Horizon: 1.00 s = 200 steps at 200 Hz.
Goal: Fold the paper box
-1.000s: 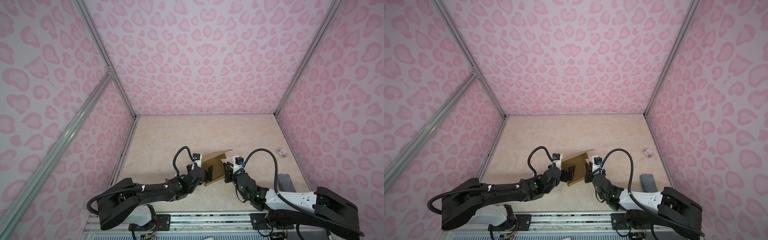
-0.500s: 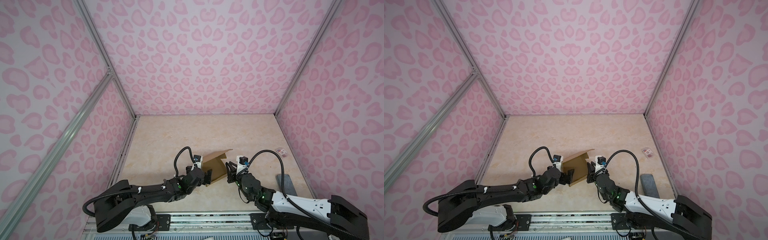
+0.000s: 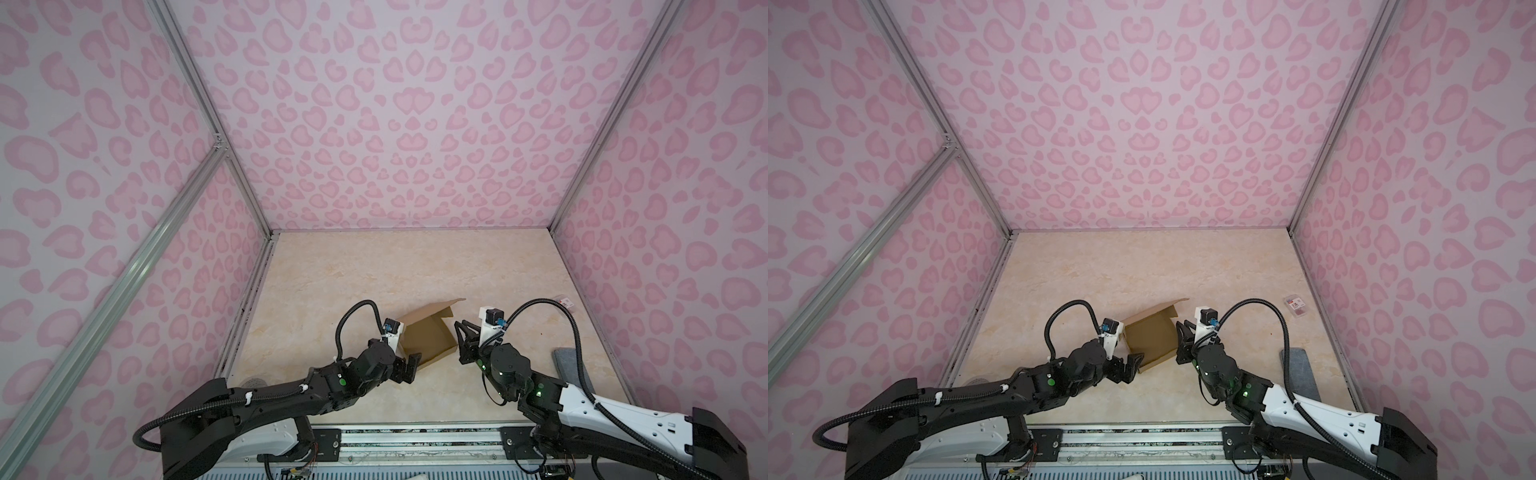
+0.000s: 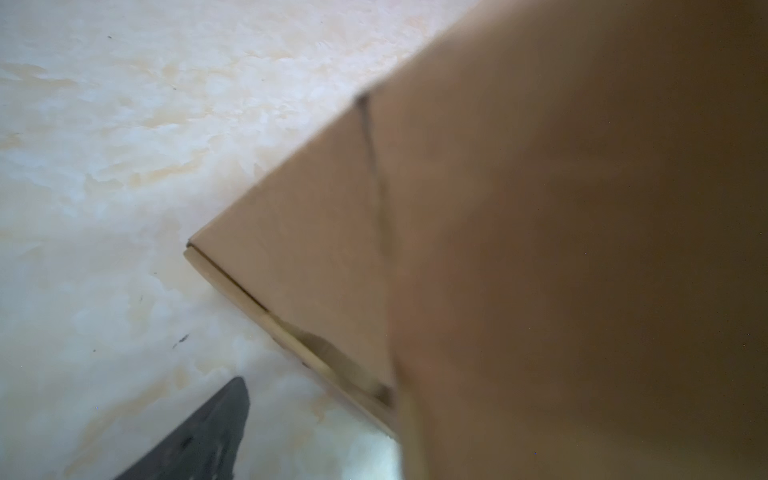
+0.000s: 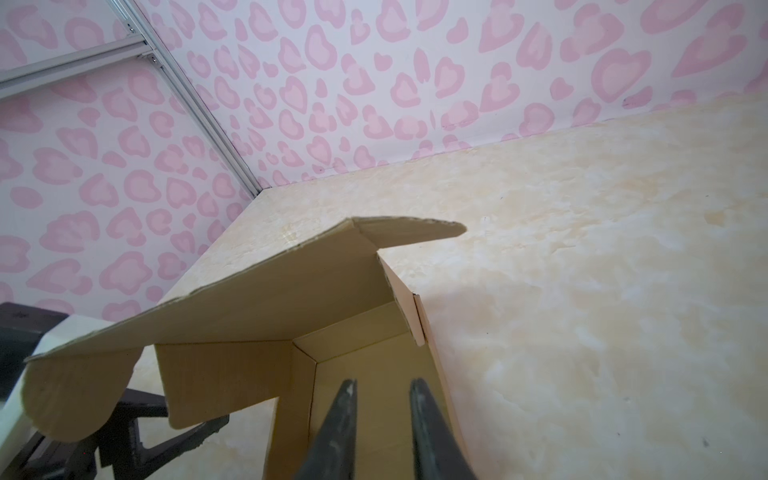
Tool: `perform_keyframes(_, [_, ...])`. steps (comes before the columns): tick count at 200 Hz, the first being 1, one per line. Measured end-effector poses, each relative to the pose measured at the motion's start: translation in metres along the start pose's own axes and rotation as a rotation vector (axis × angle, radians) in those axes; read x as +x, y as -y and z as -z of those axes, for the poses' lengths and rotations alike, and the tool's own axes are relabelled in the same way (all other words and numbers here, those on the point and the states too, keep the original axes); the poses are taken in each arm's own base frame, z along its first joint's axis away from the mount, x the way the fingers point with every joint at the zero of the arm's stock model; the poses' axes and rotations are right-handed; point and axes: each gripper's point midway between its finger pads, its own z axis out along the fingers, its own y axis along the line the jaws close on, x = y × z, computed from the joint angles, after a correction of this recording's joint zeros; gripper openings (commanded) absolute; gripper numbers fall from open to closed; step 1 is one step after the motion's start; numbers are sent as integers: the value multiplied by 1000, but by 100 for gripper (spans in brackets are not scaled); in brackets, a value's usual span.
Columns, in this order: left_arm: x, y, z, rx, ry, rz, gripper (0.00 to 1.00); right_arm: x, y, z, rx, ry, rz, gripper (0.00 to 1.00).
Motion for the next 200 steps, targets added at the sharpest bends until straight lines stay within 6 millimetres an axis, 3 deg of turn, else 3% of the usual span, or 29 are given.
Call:
perform_keyframes(28, [12,7,16,77,-42,-8,97,-10,-6,4,-11,-16,-17,26])
perform_keyframes(52, [6,11,38,126,-12,-2,97,-31,-21,8,-43,-13,-34,26])
perform_keyframes(86, [-12,7,65,121,45,-11,97,-65,-47,10,-83,-15,-25,26])
perform_keyframes(129, [-60,3,94,43,154,-3,97,-96,-103,-11,-177,-85,44,26])
perform_keyframes(167, [-85,-12,98,-88,162,4,97,-86,-128,-40,-239,-194,85,25])
perform_keyframes(200, [-102,-32,93,-196,148,15,97,-62,-113,-61,-223,-283,61,24])
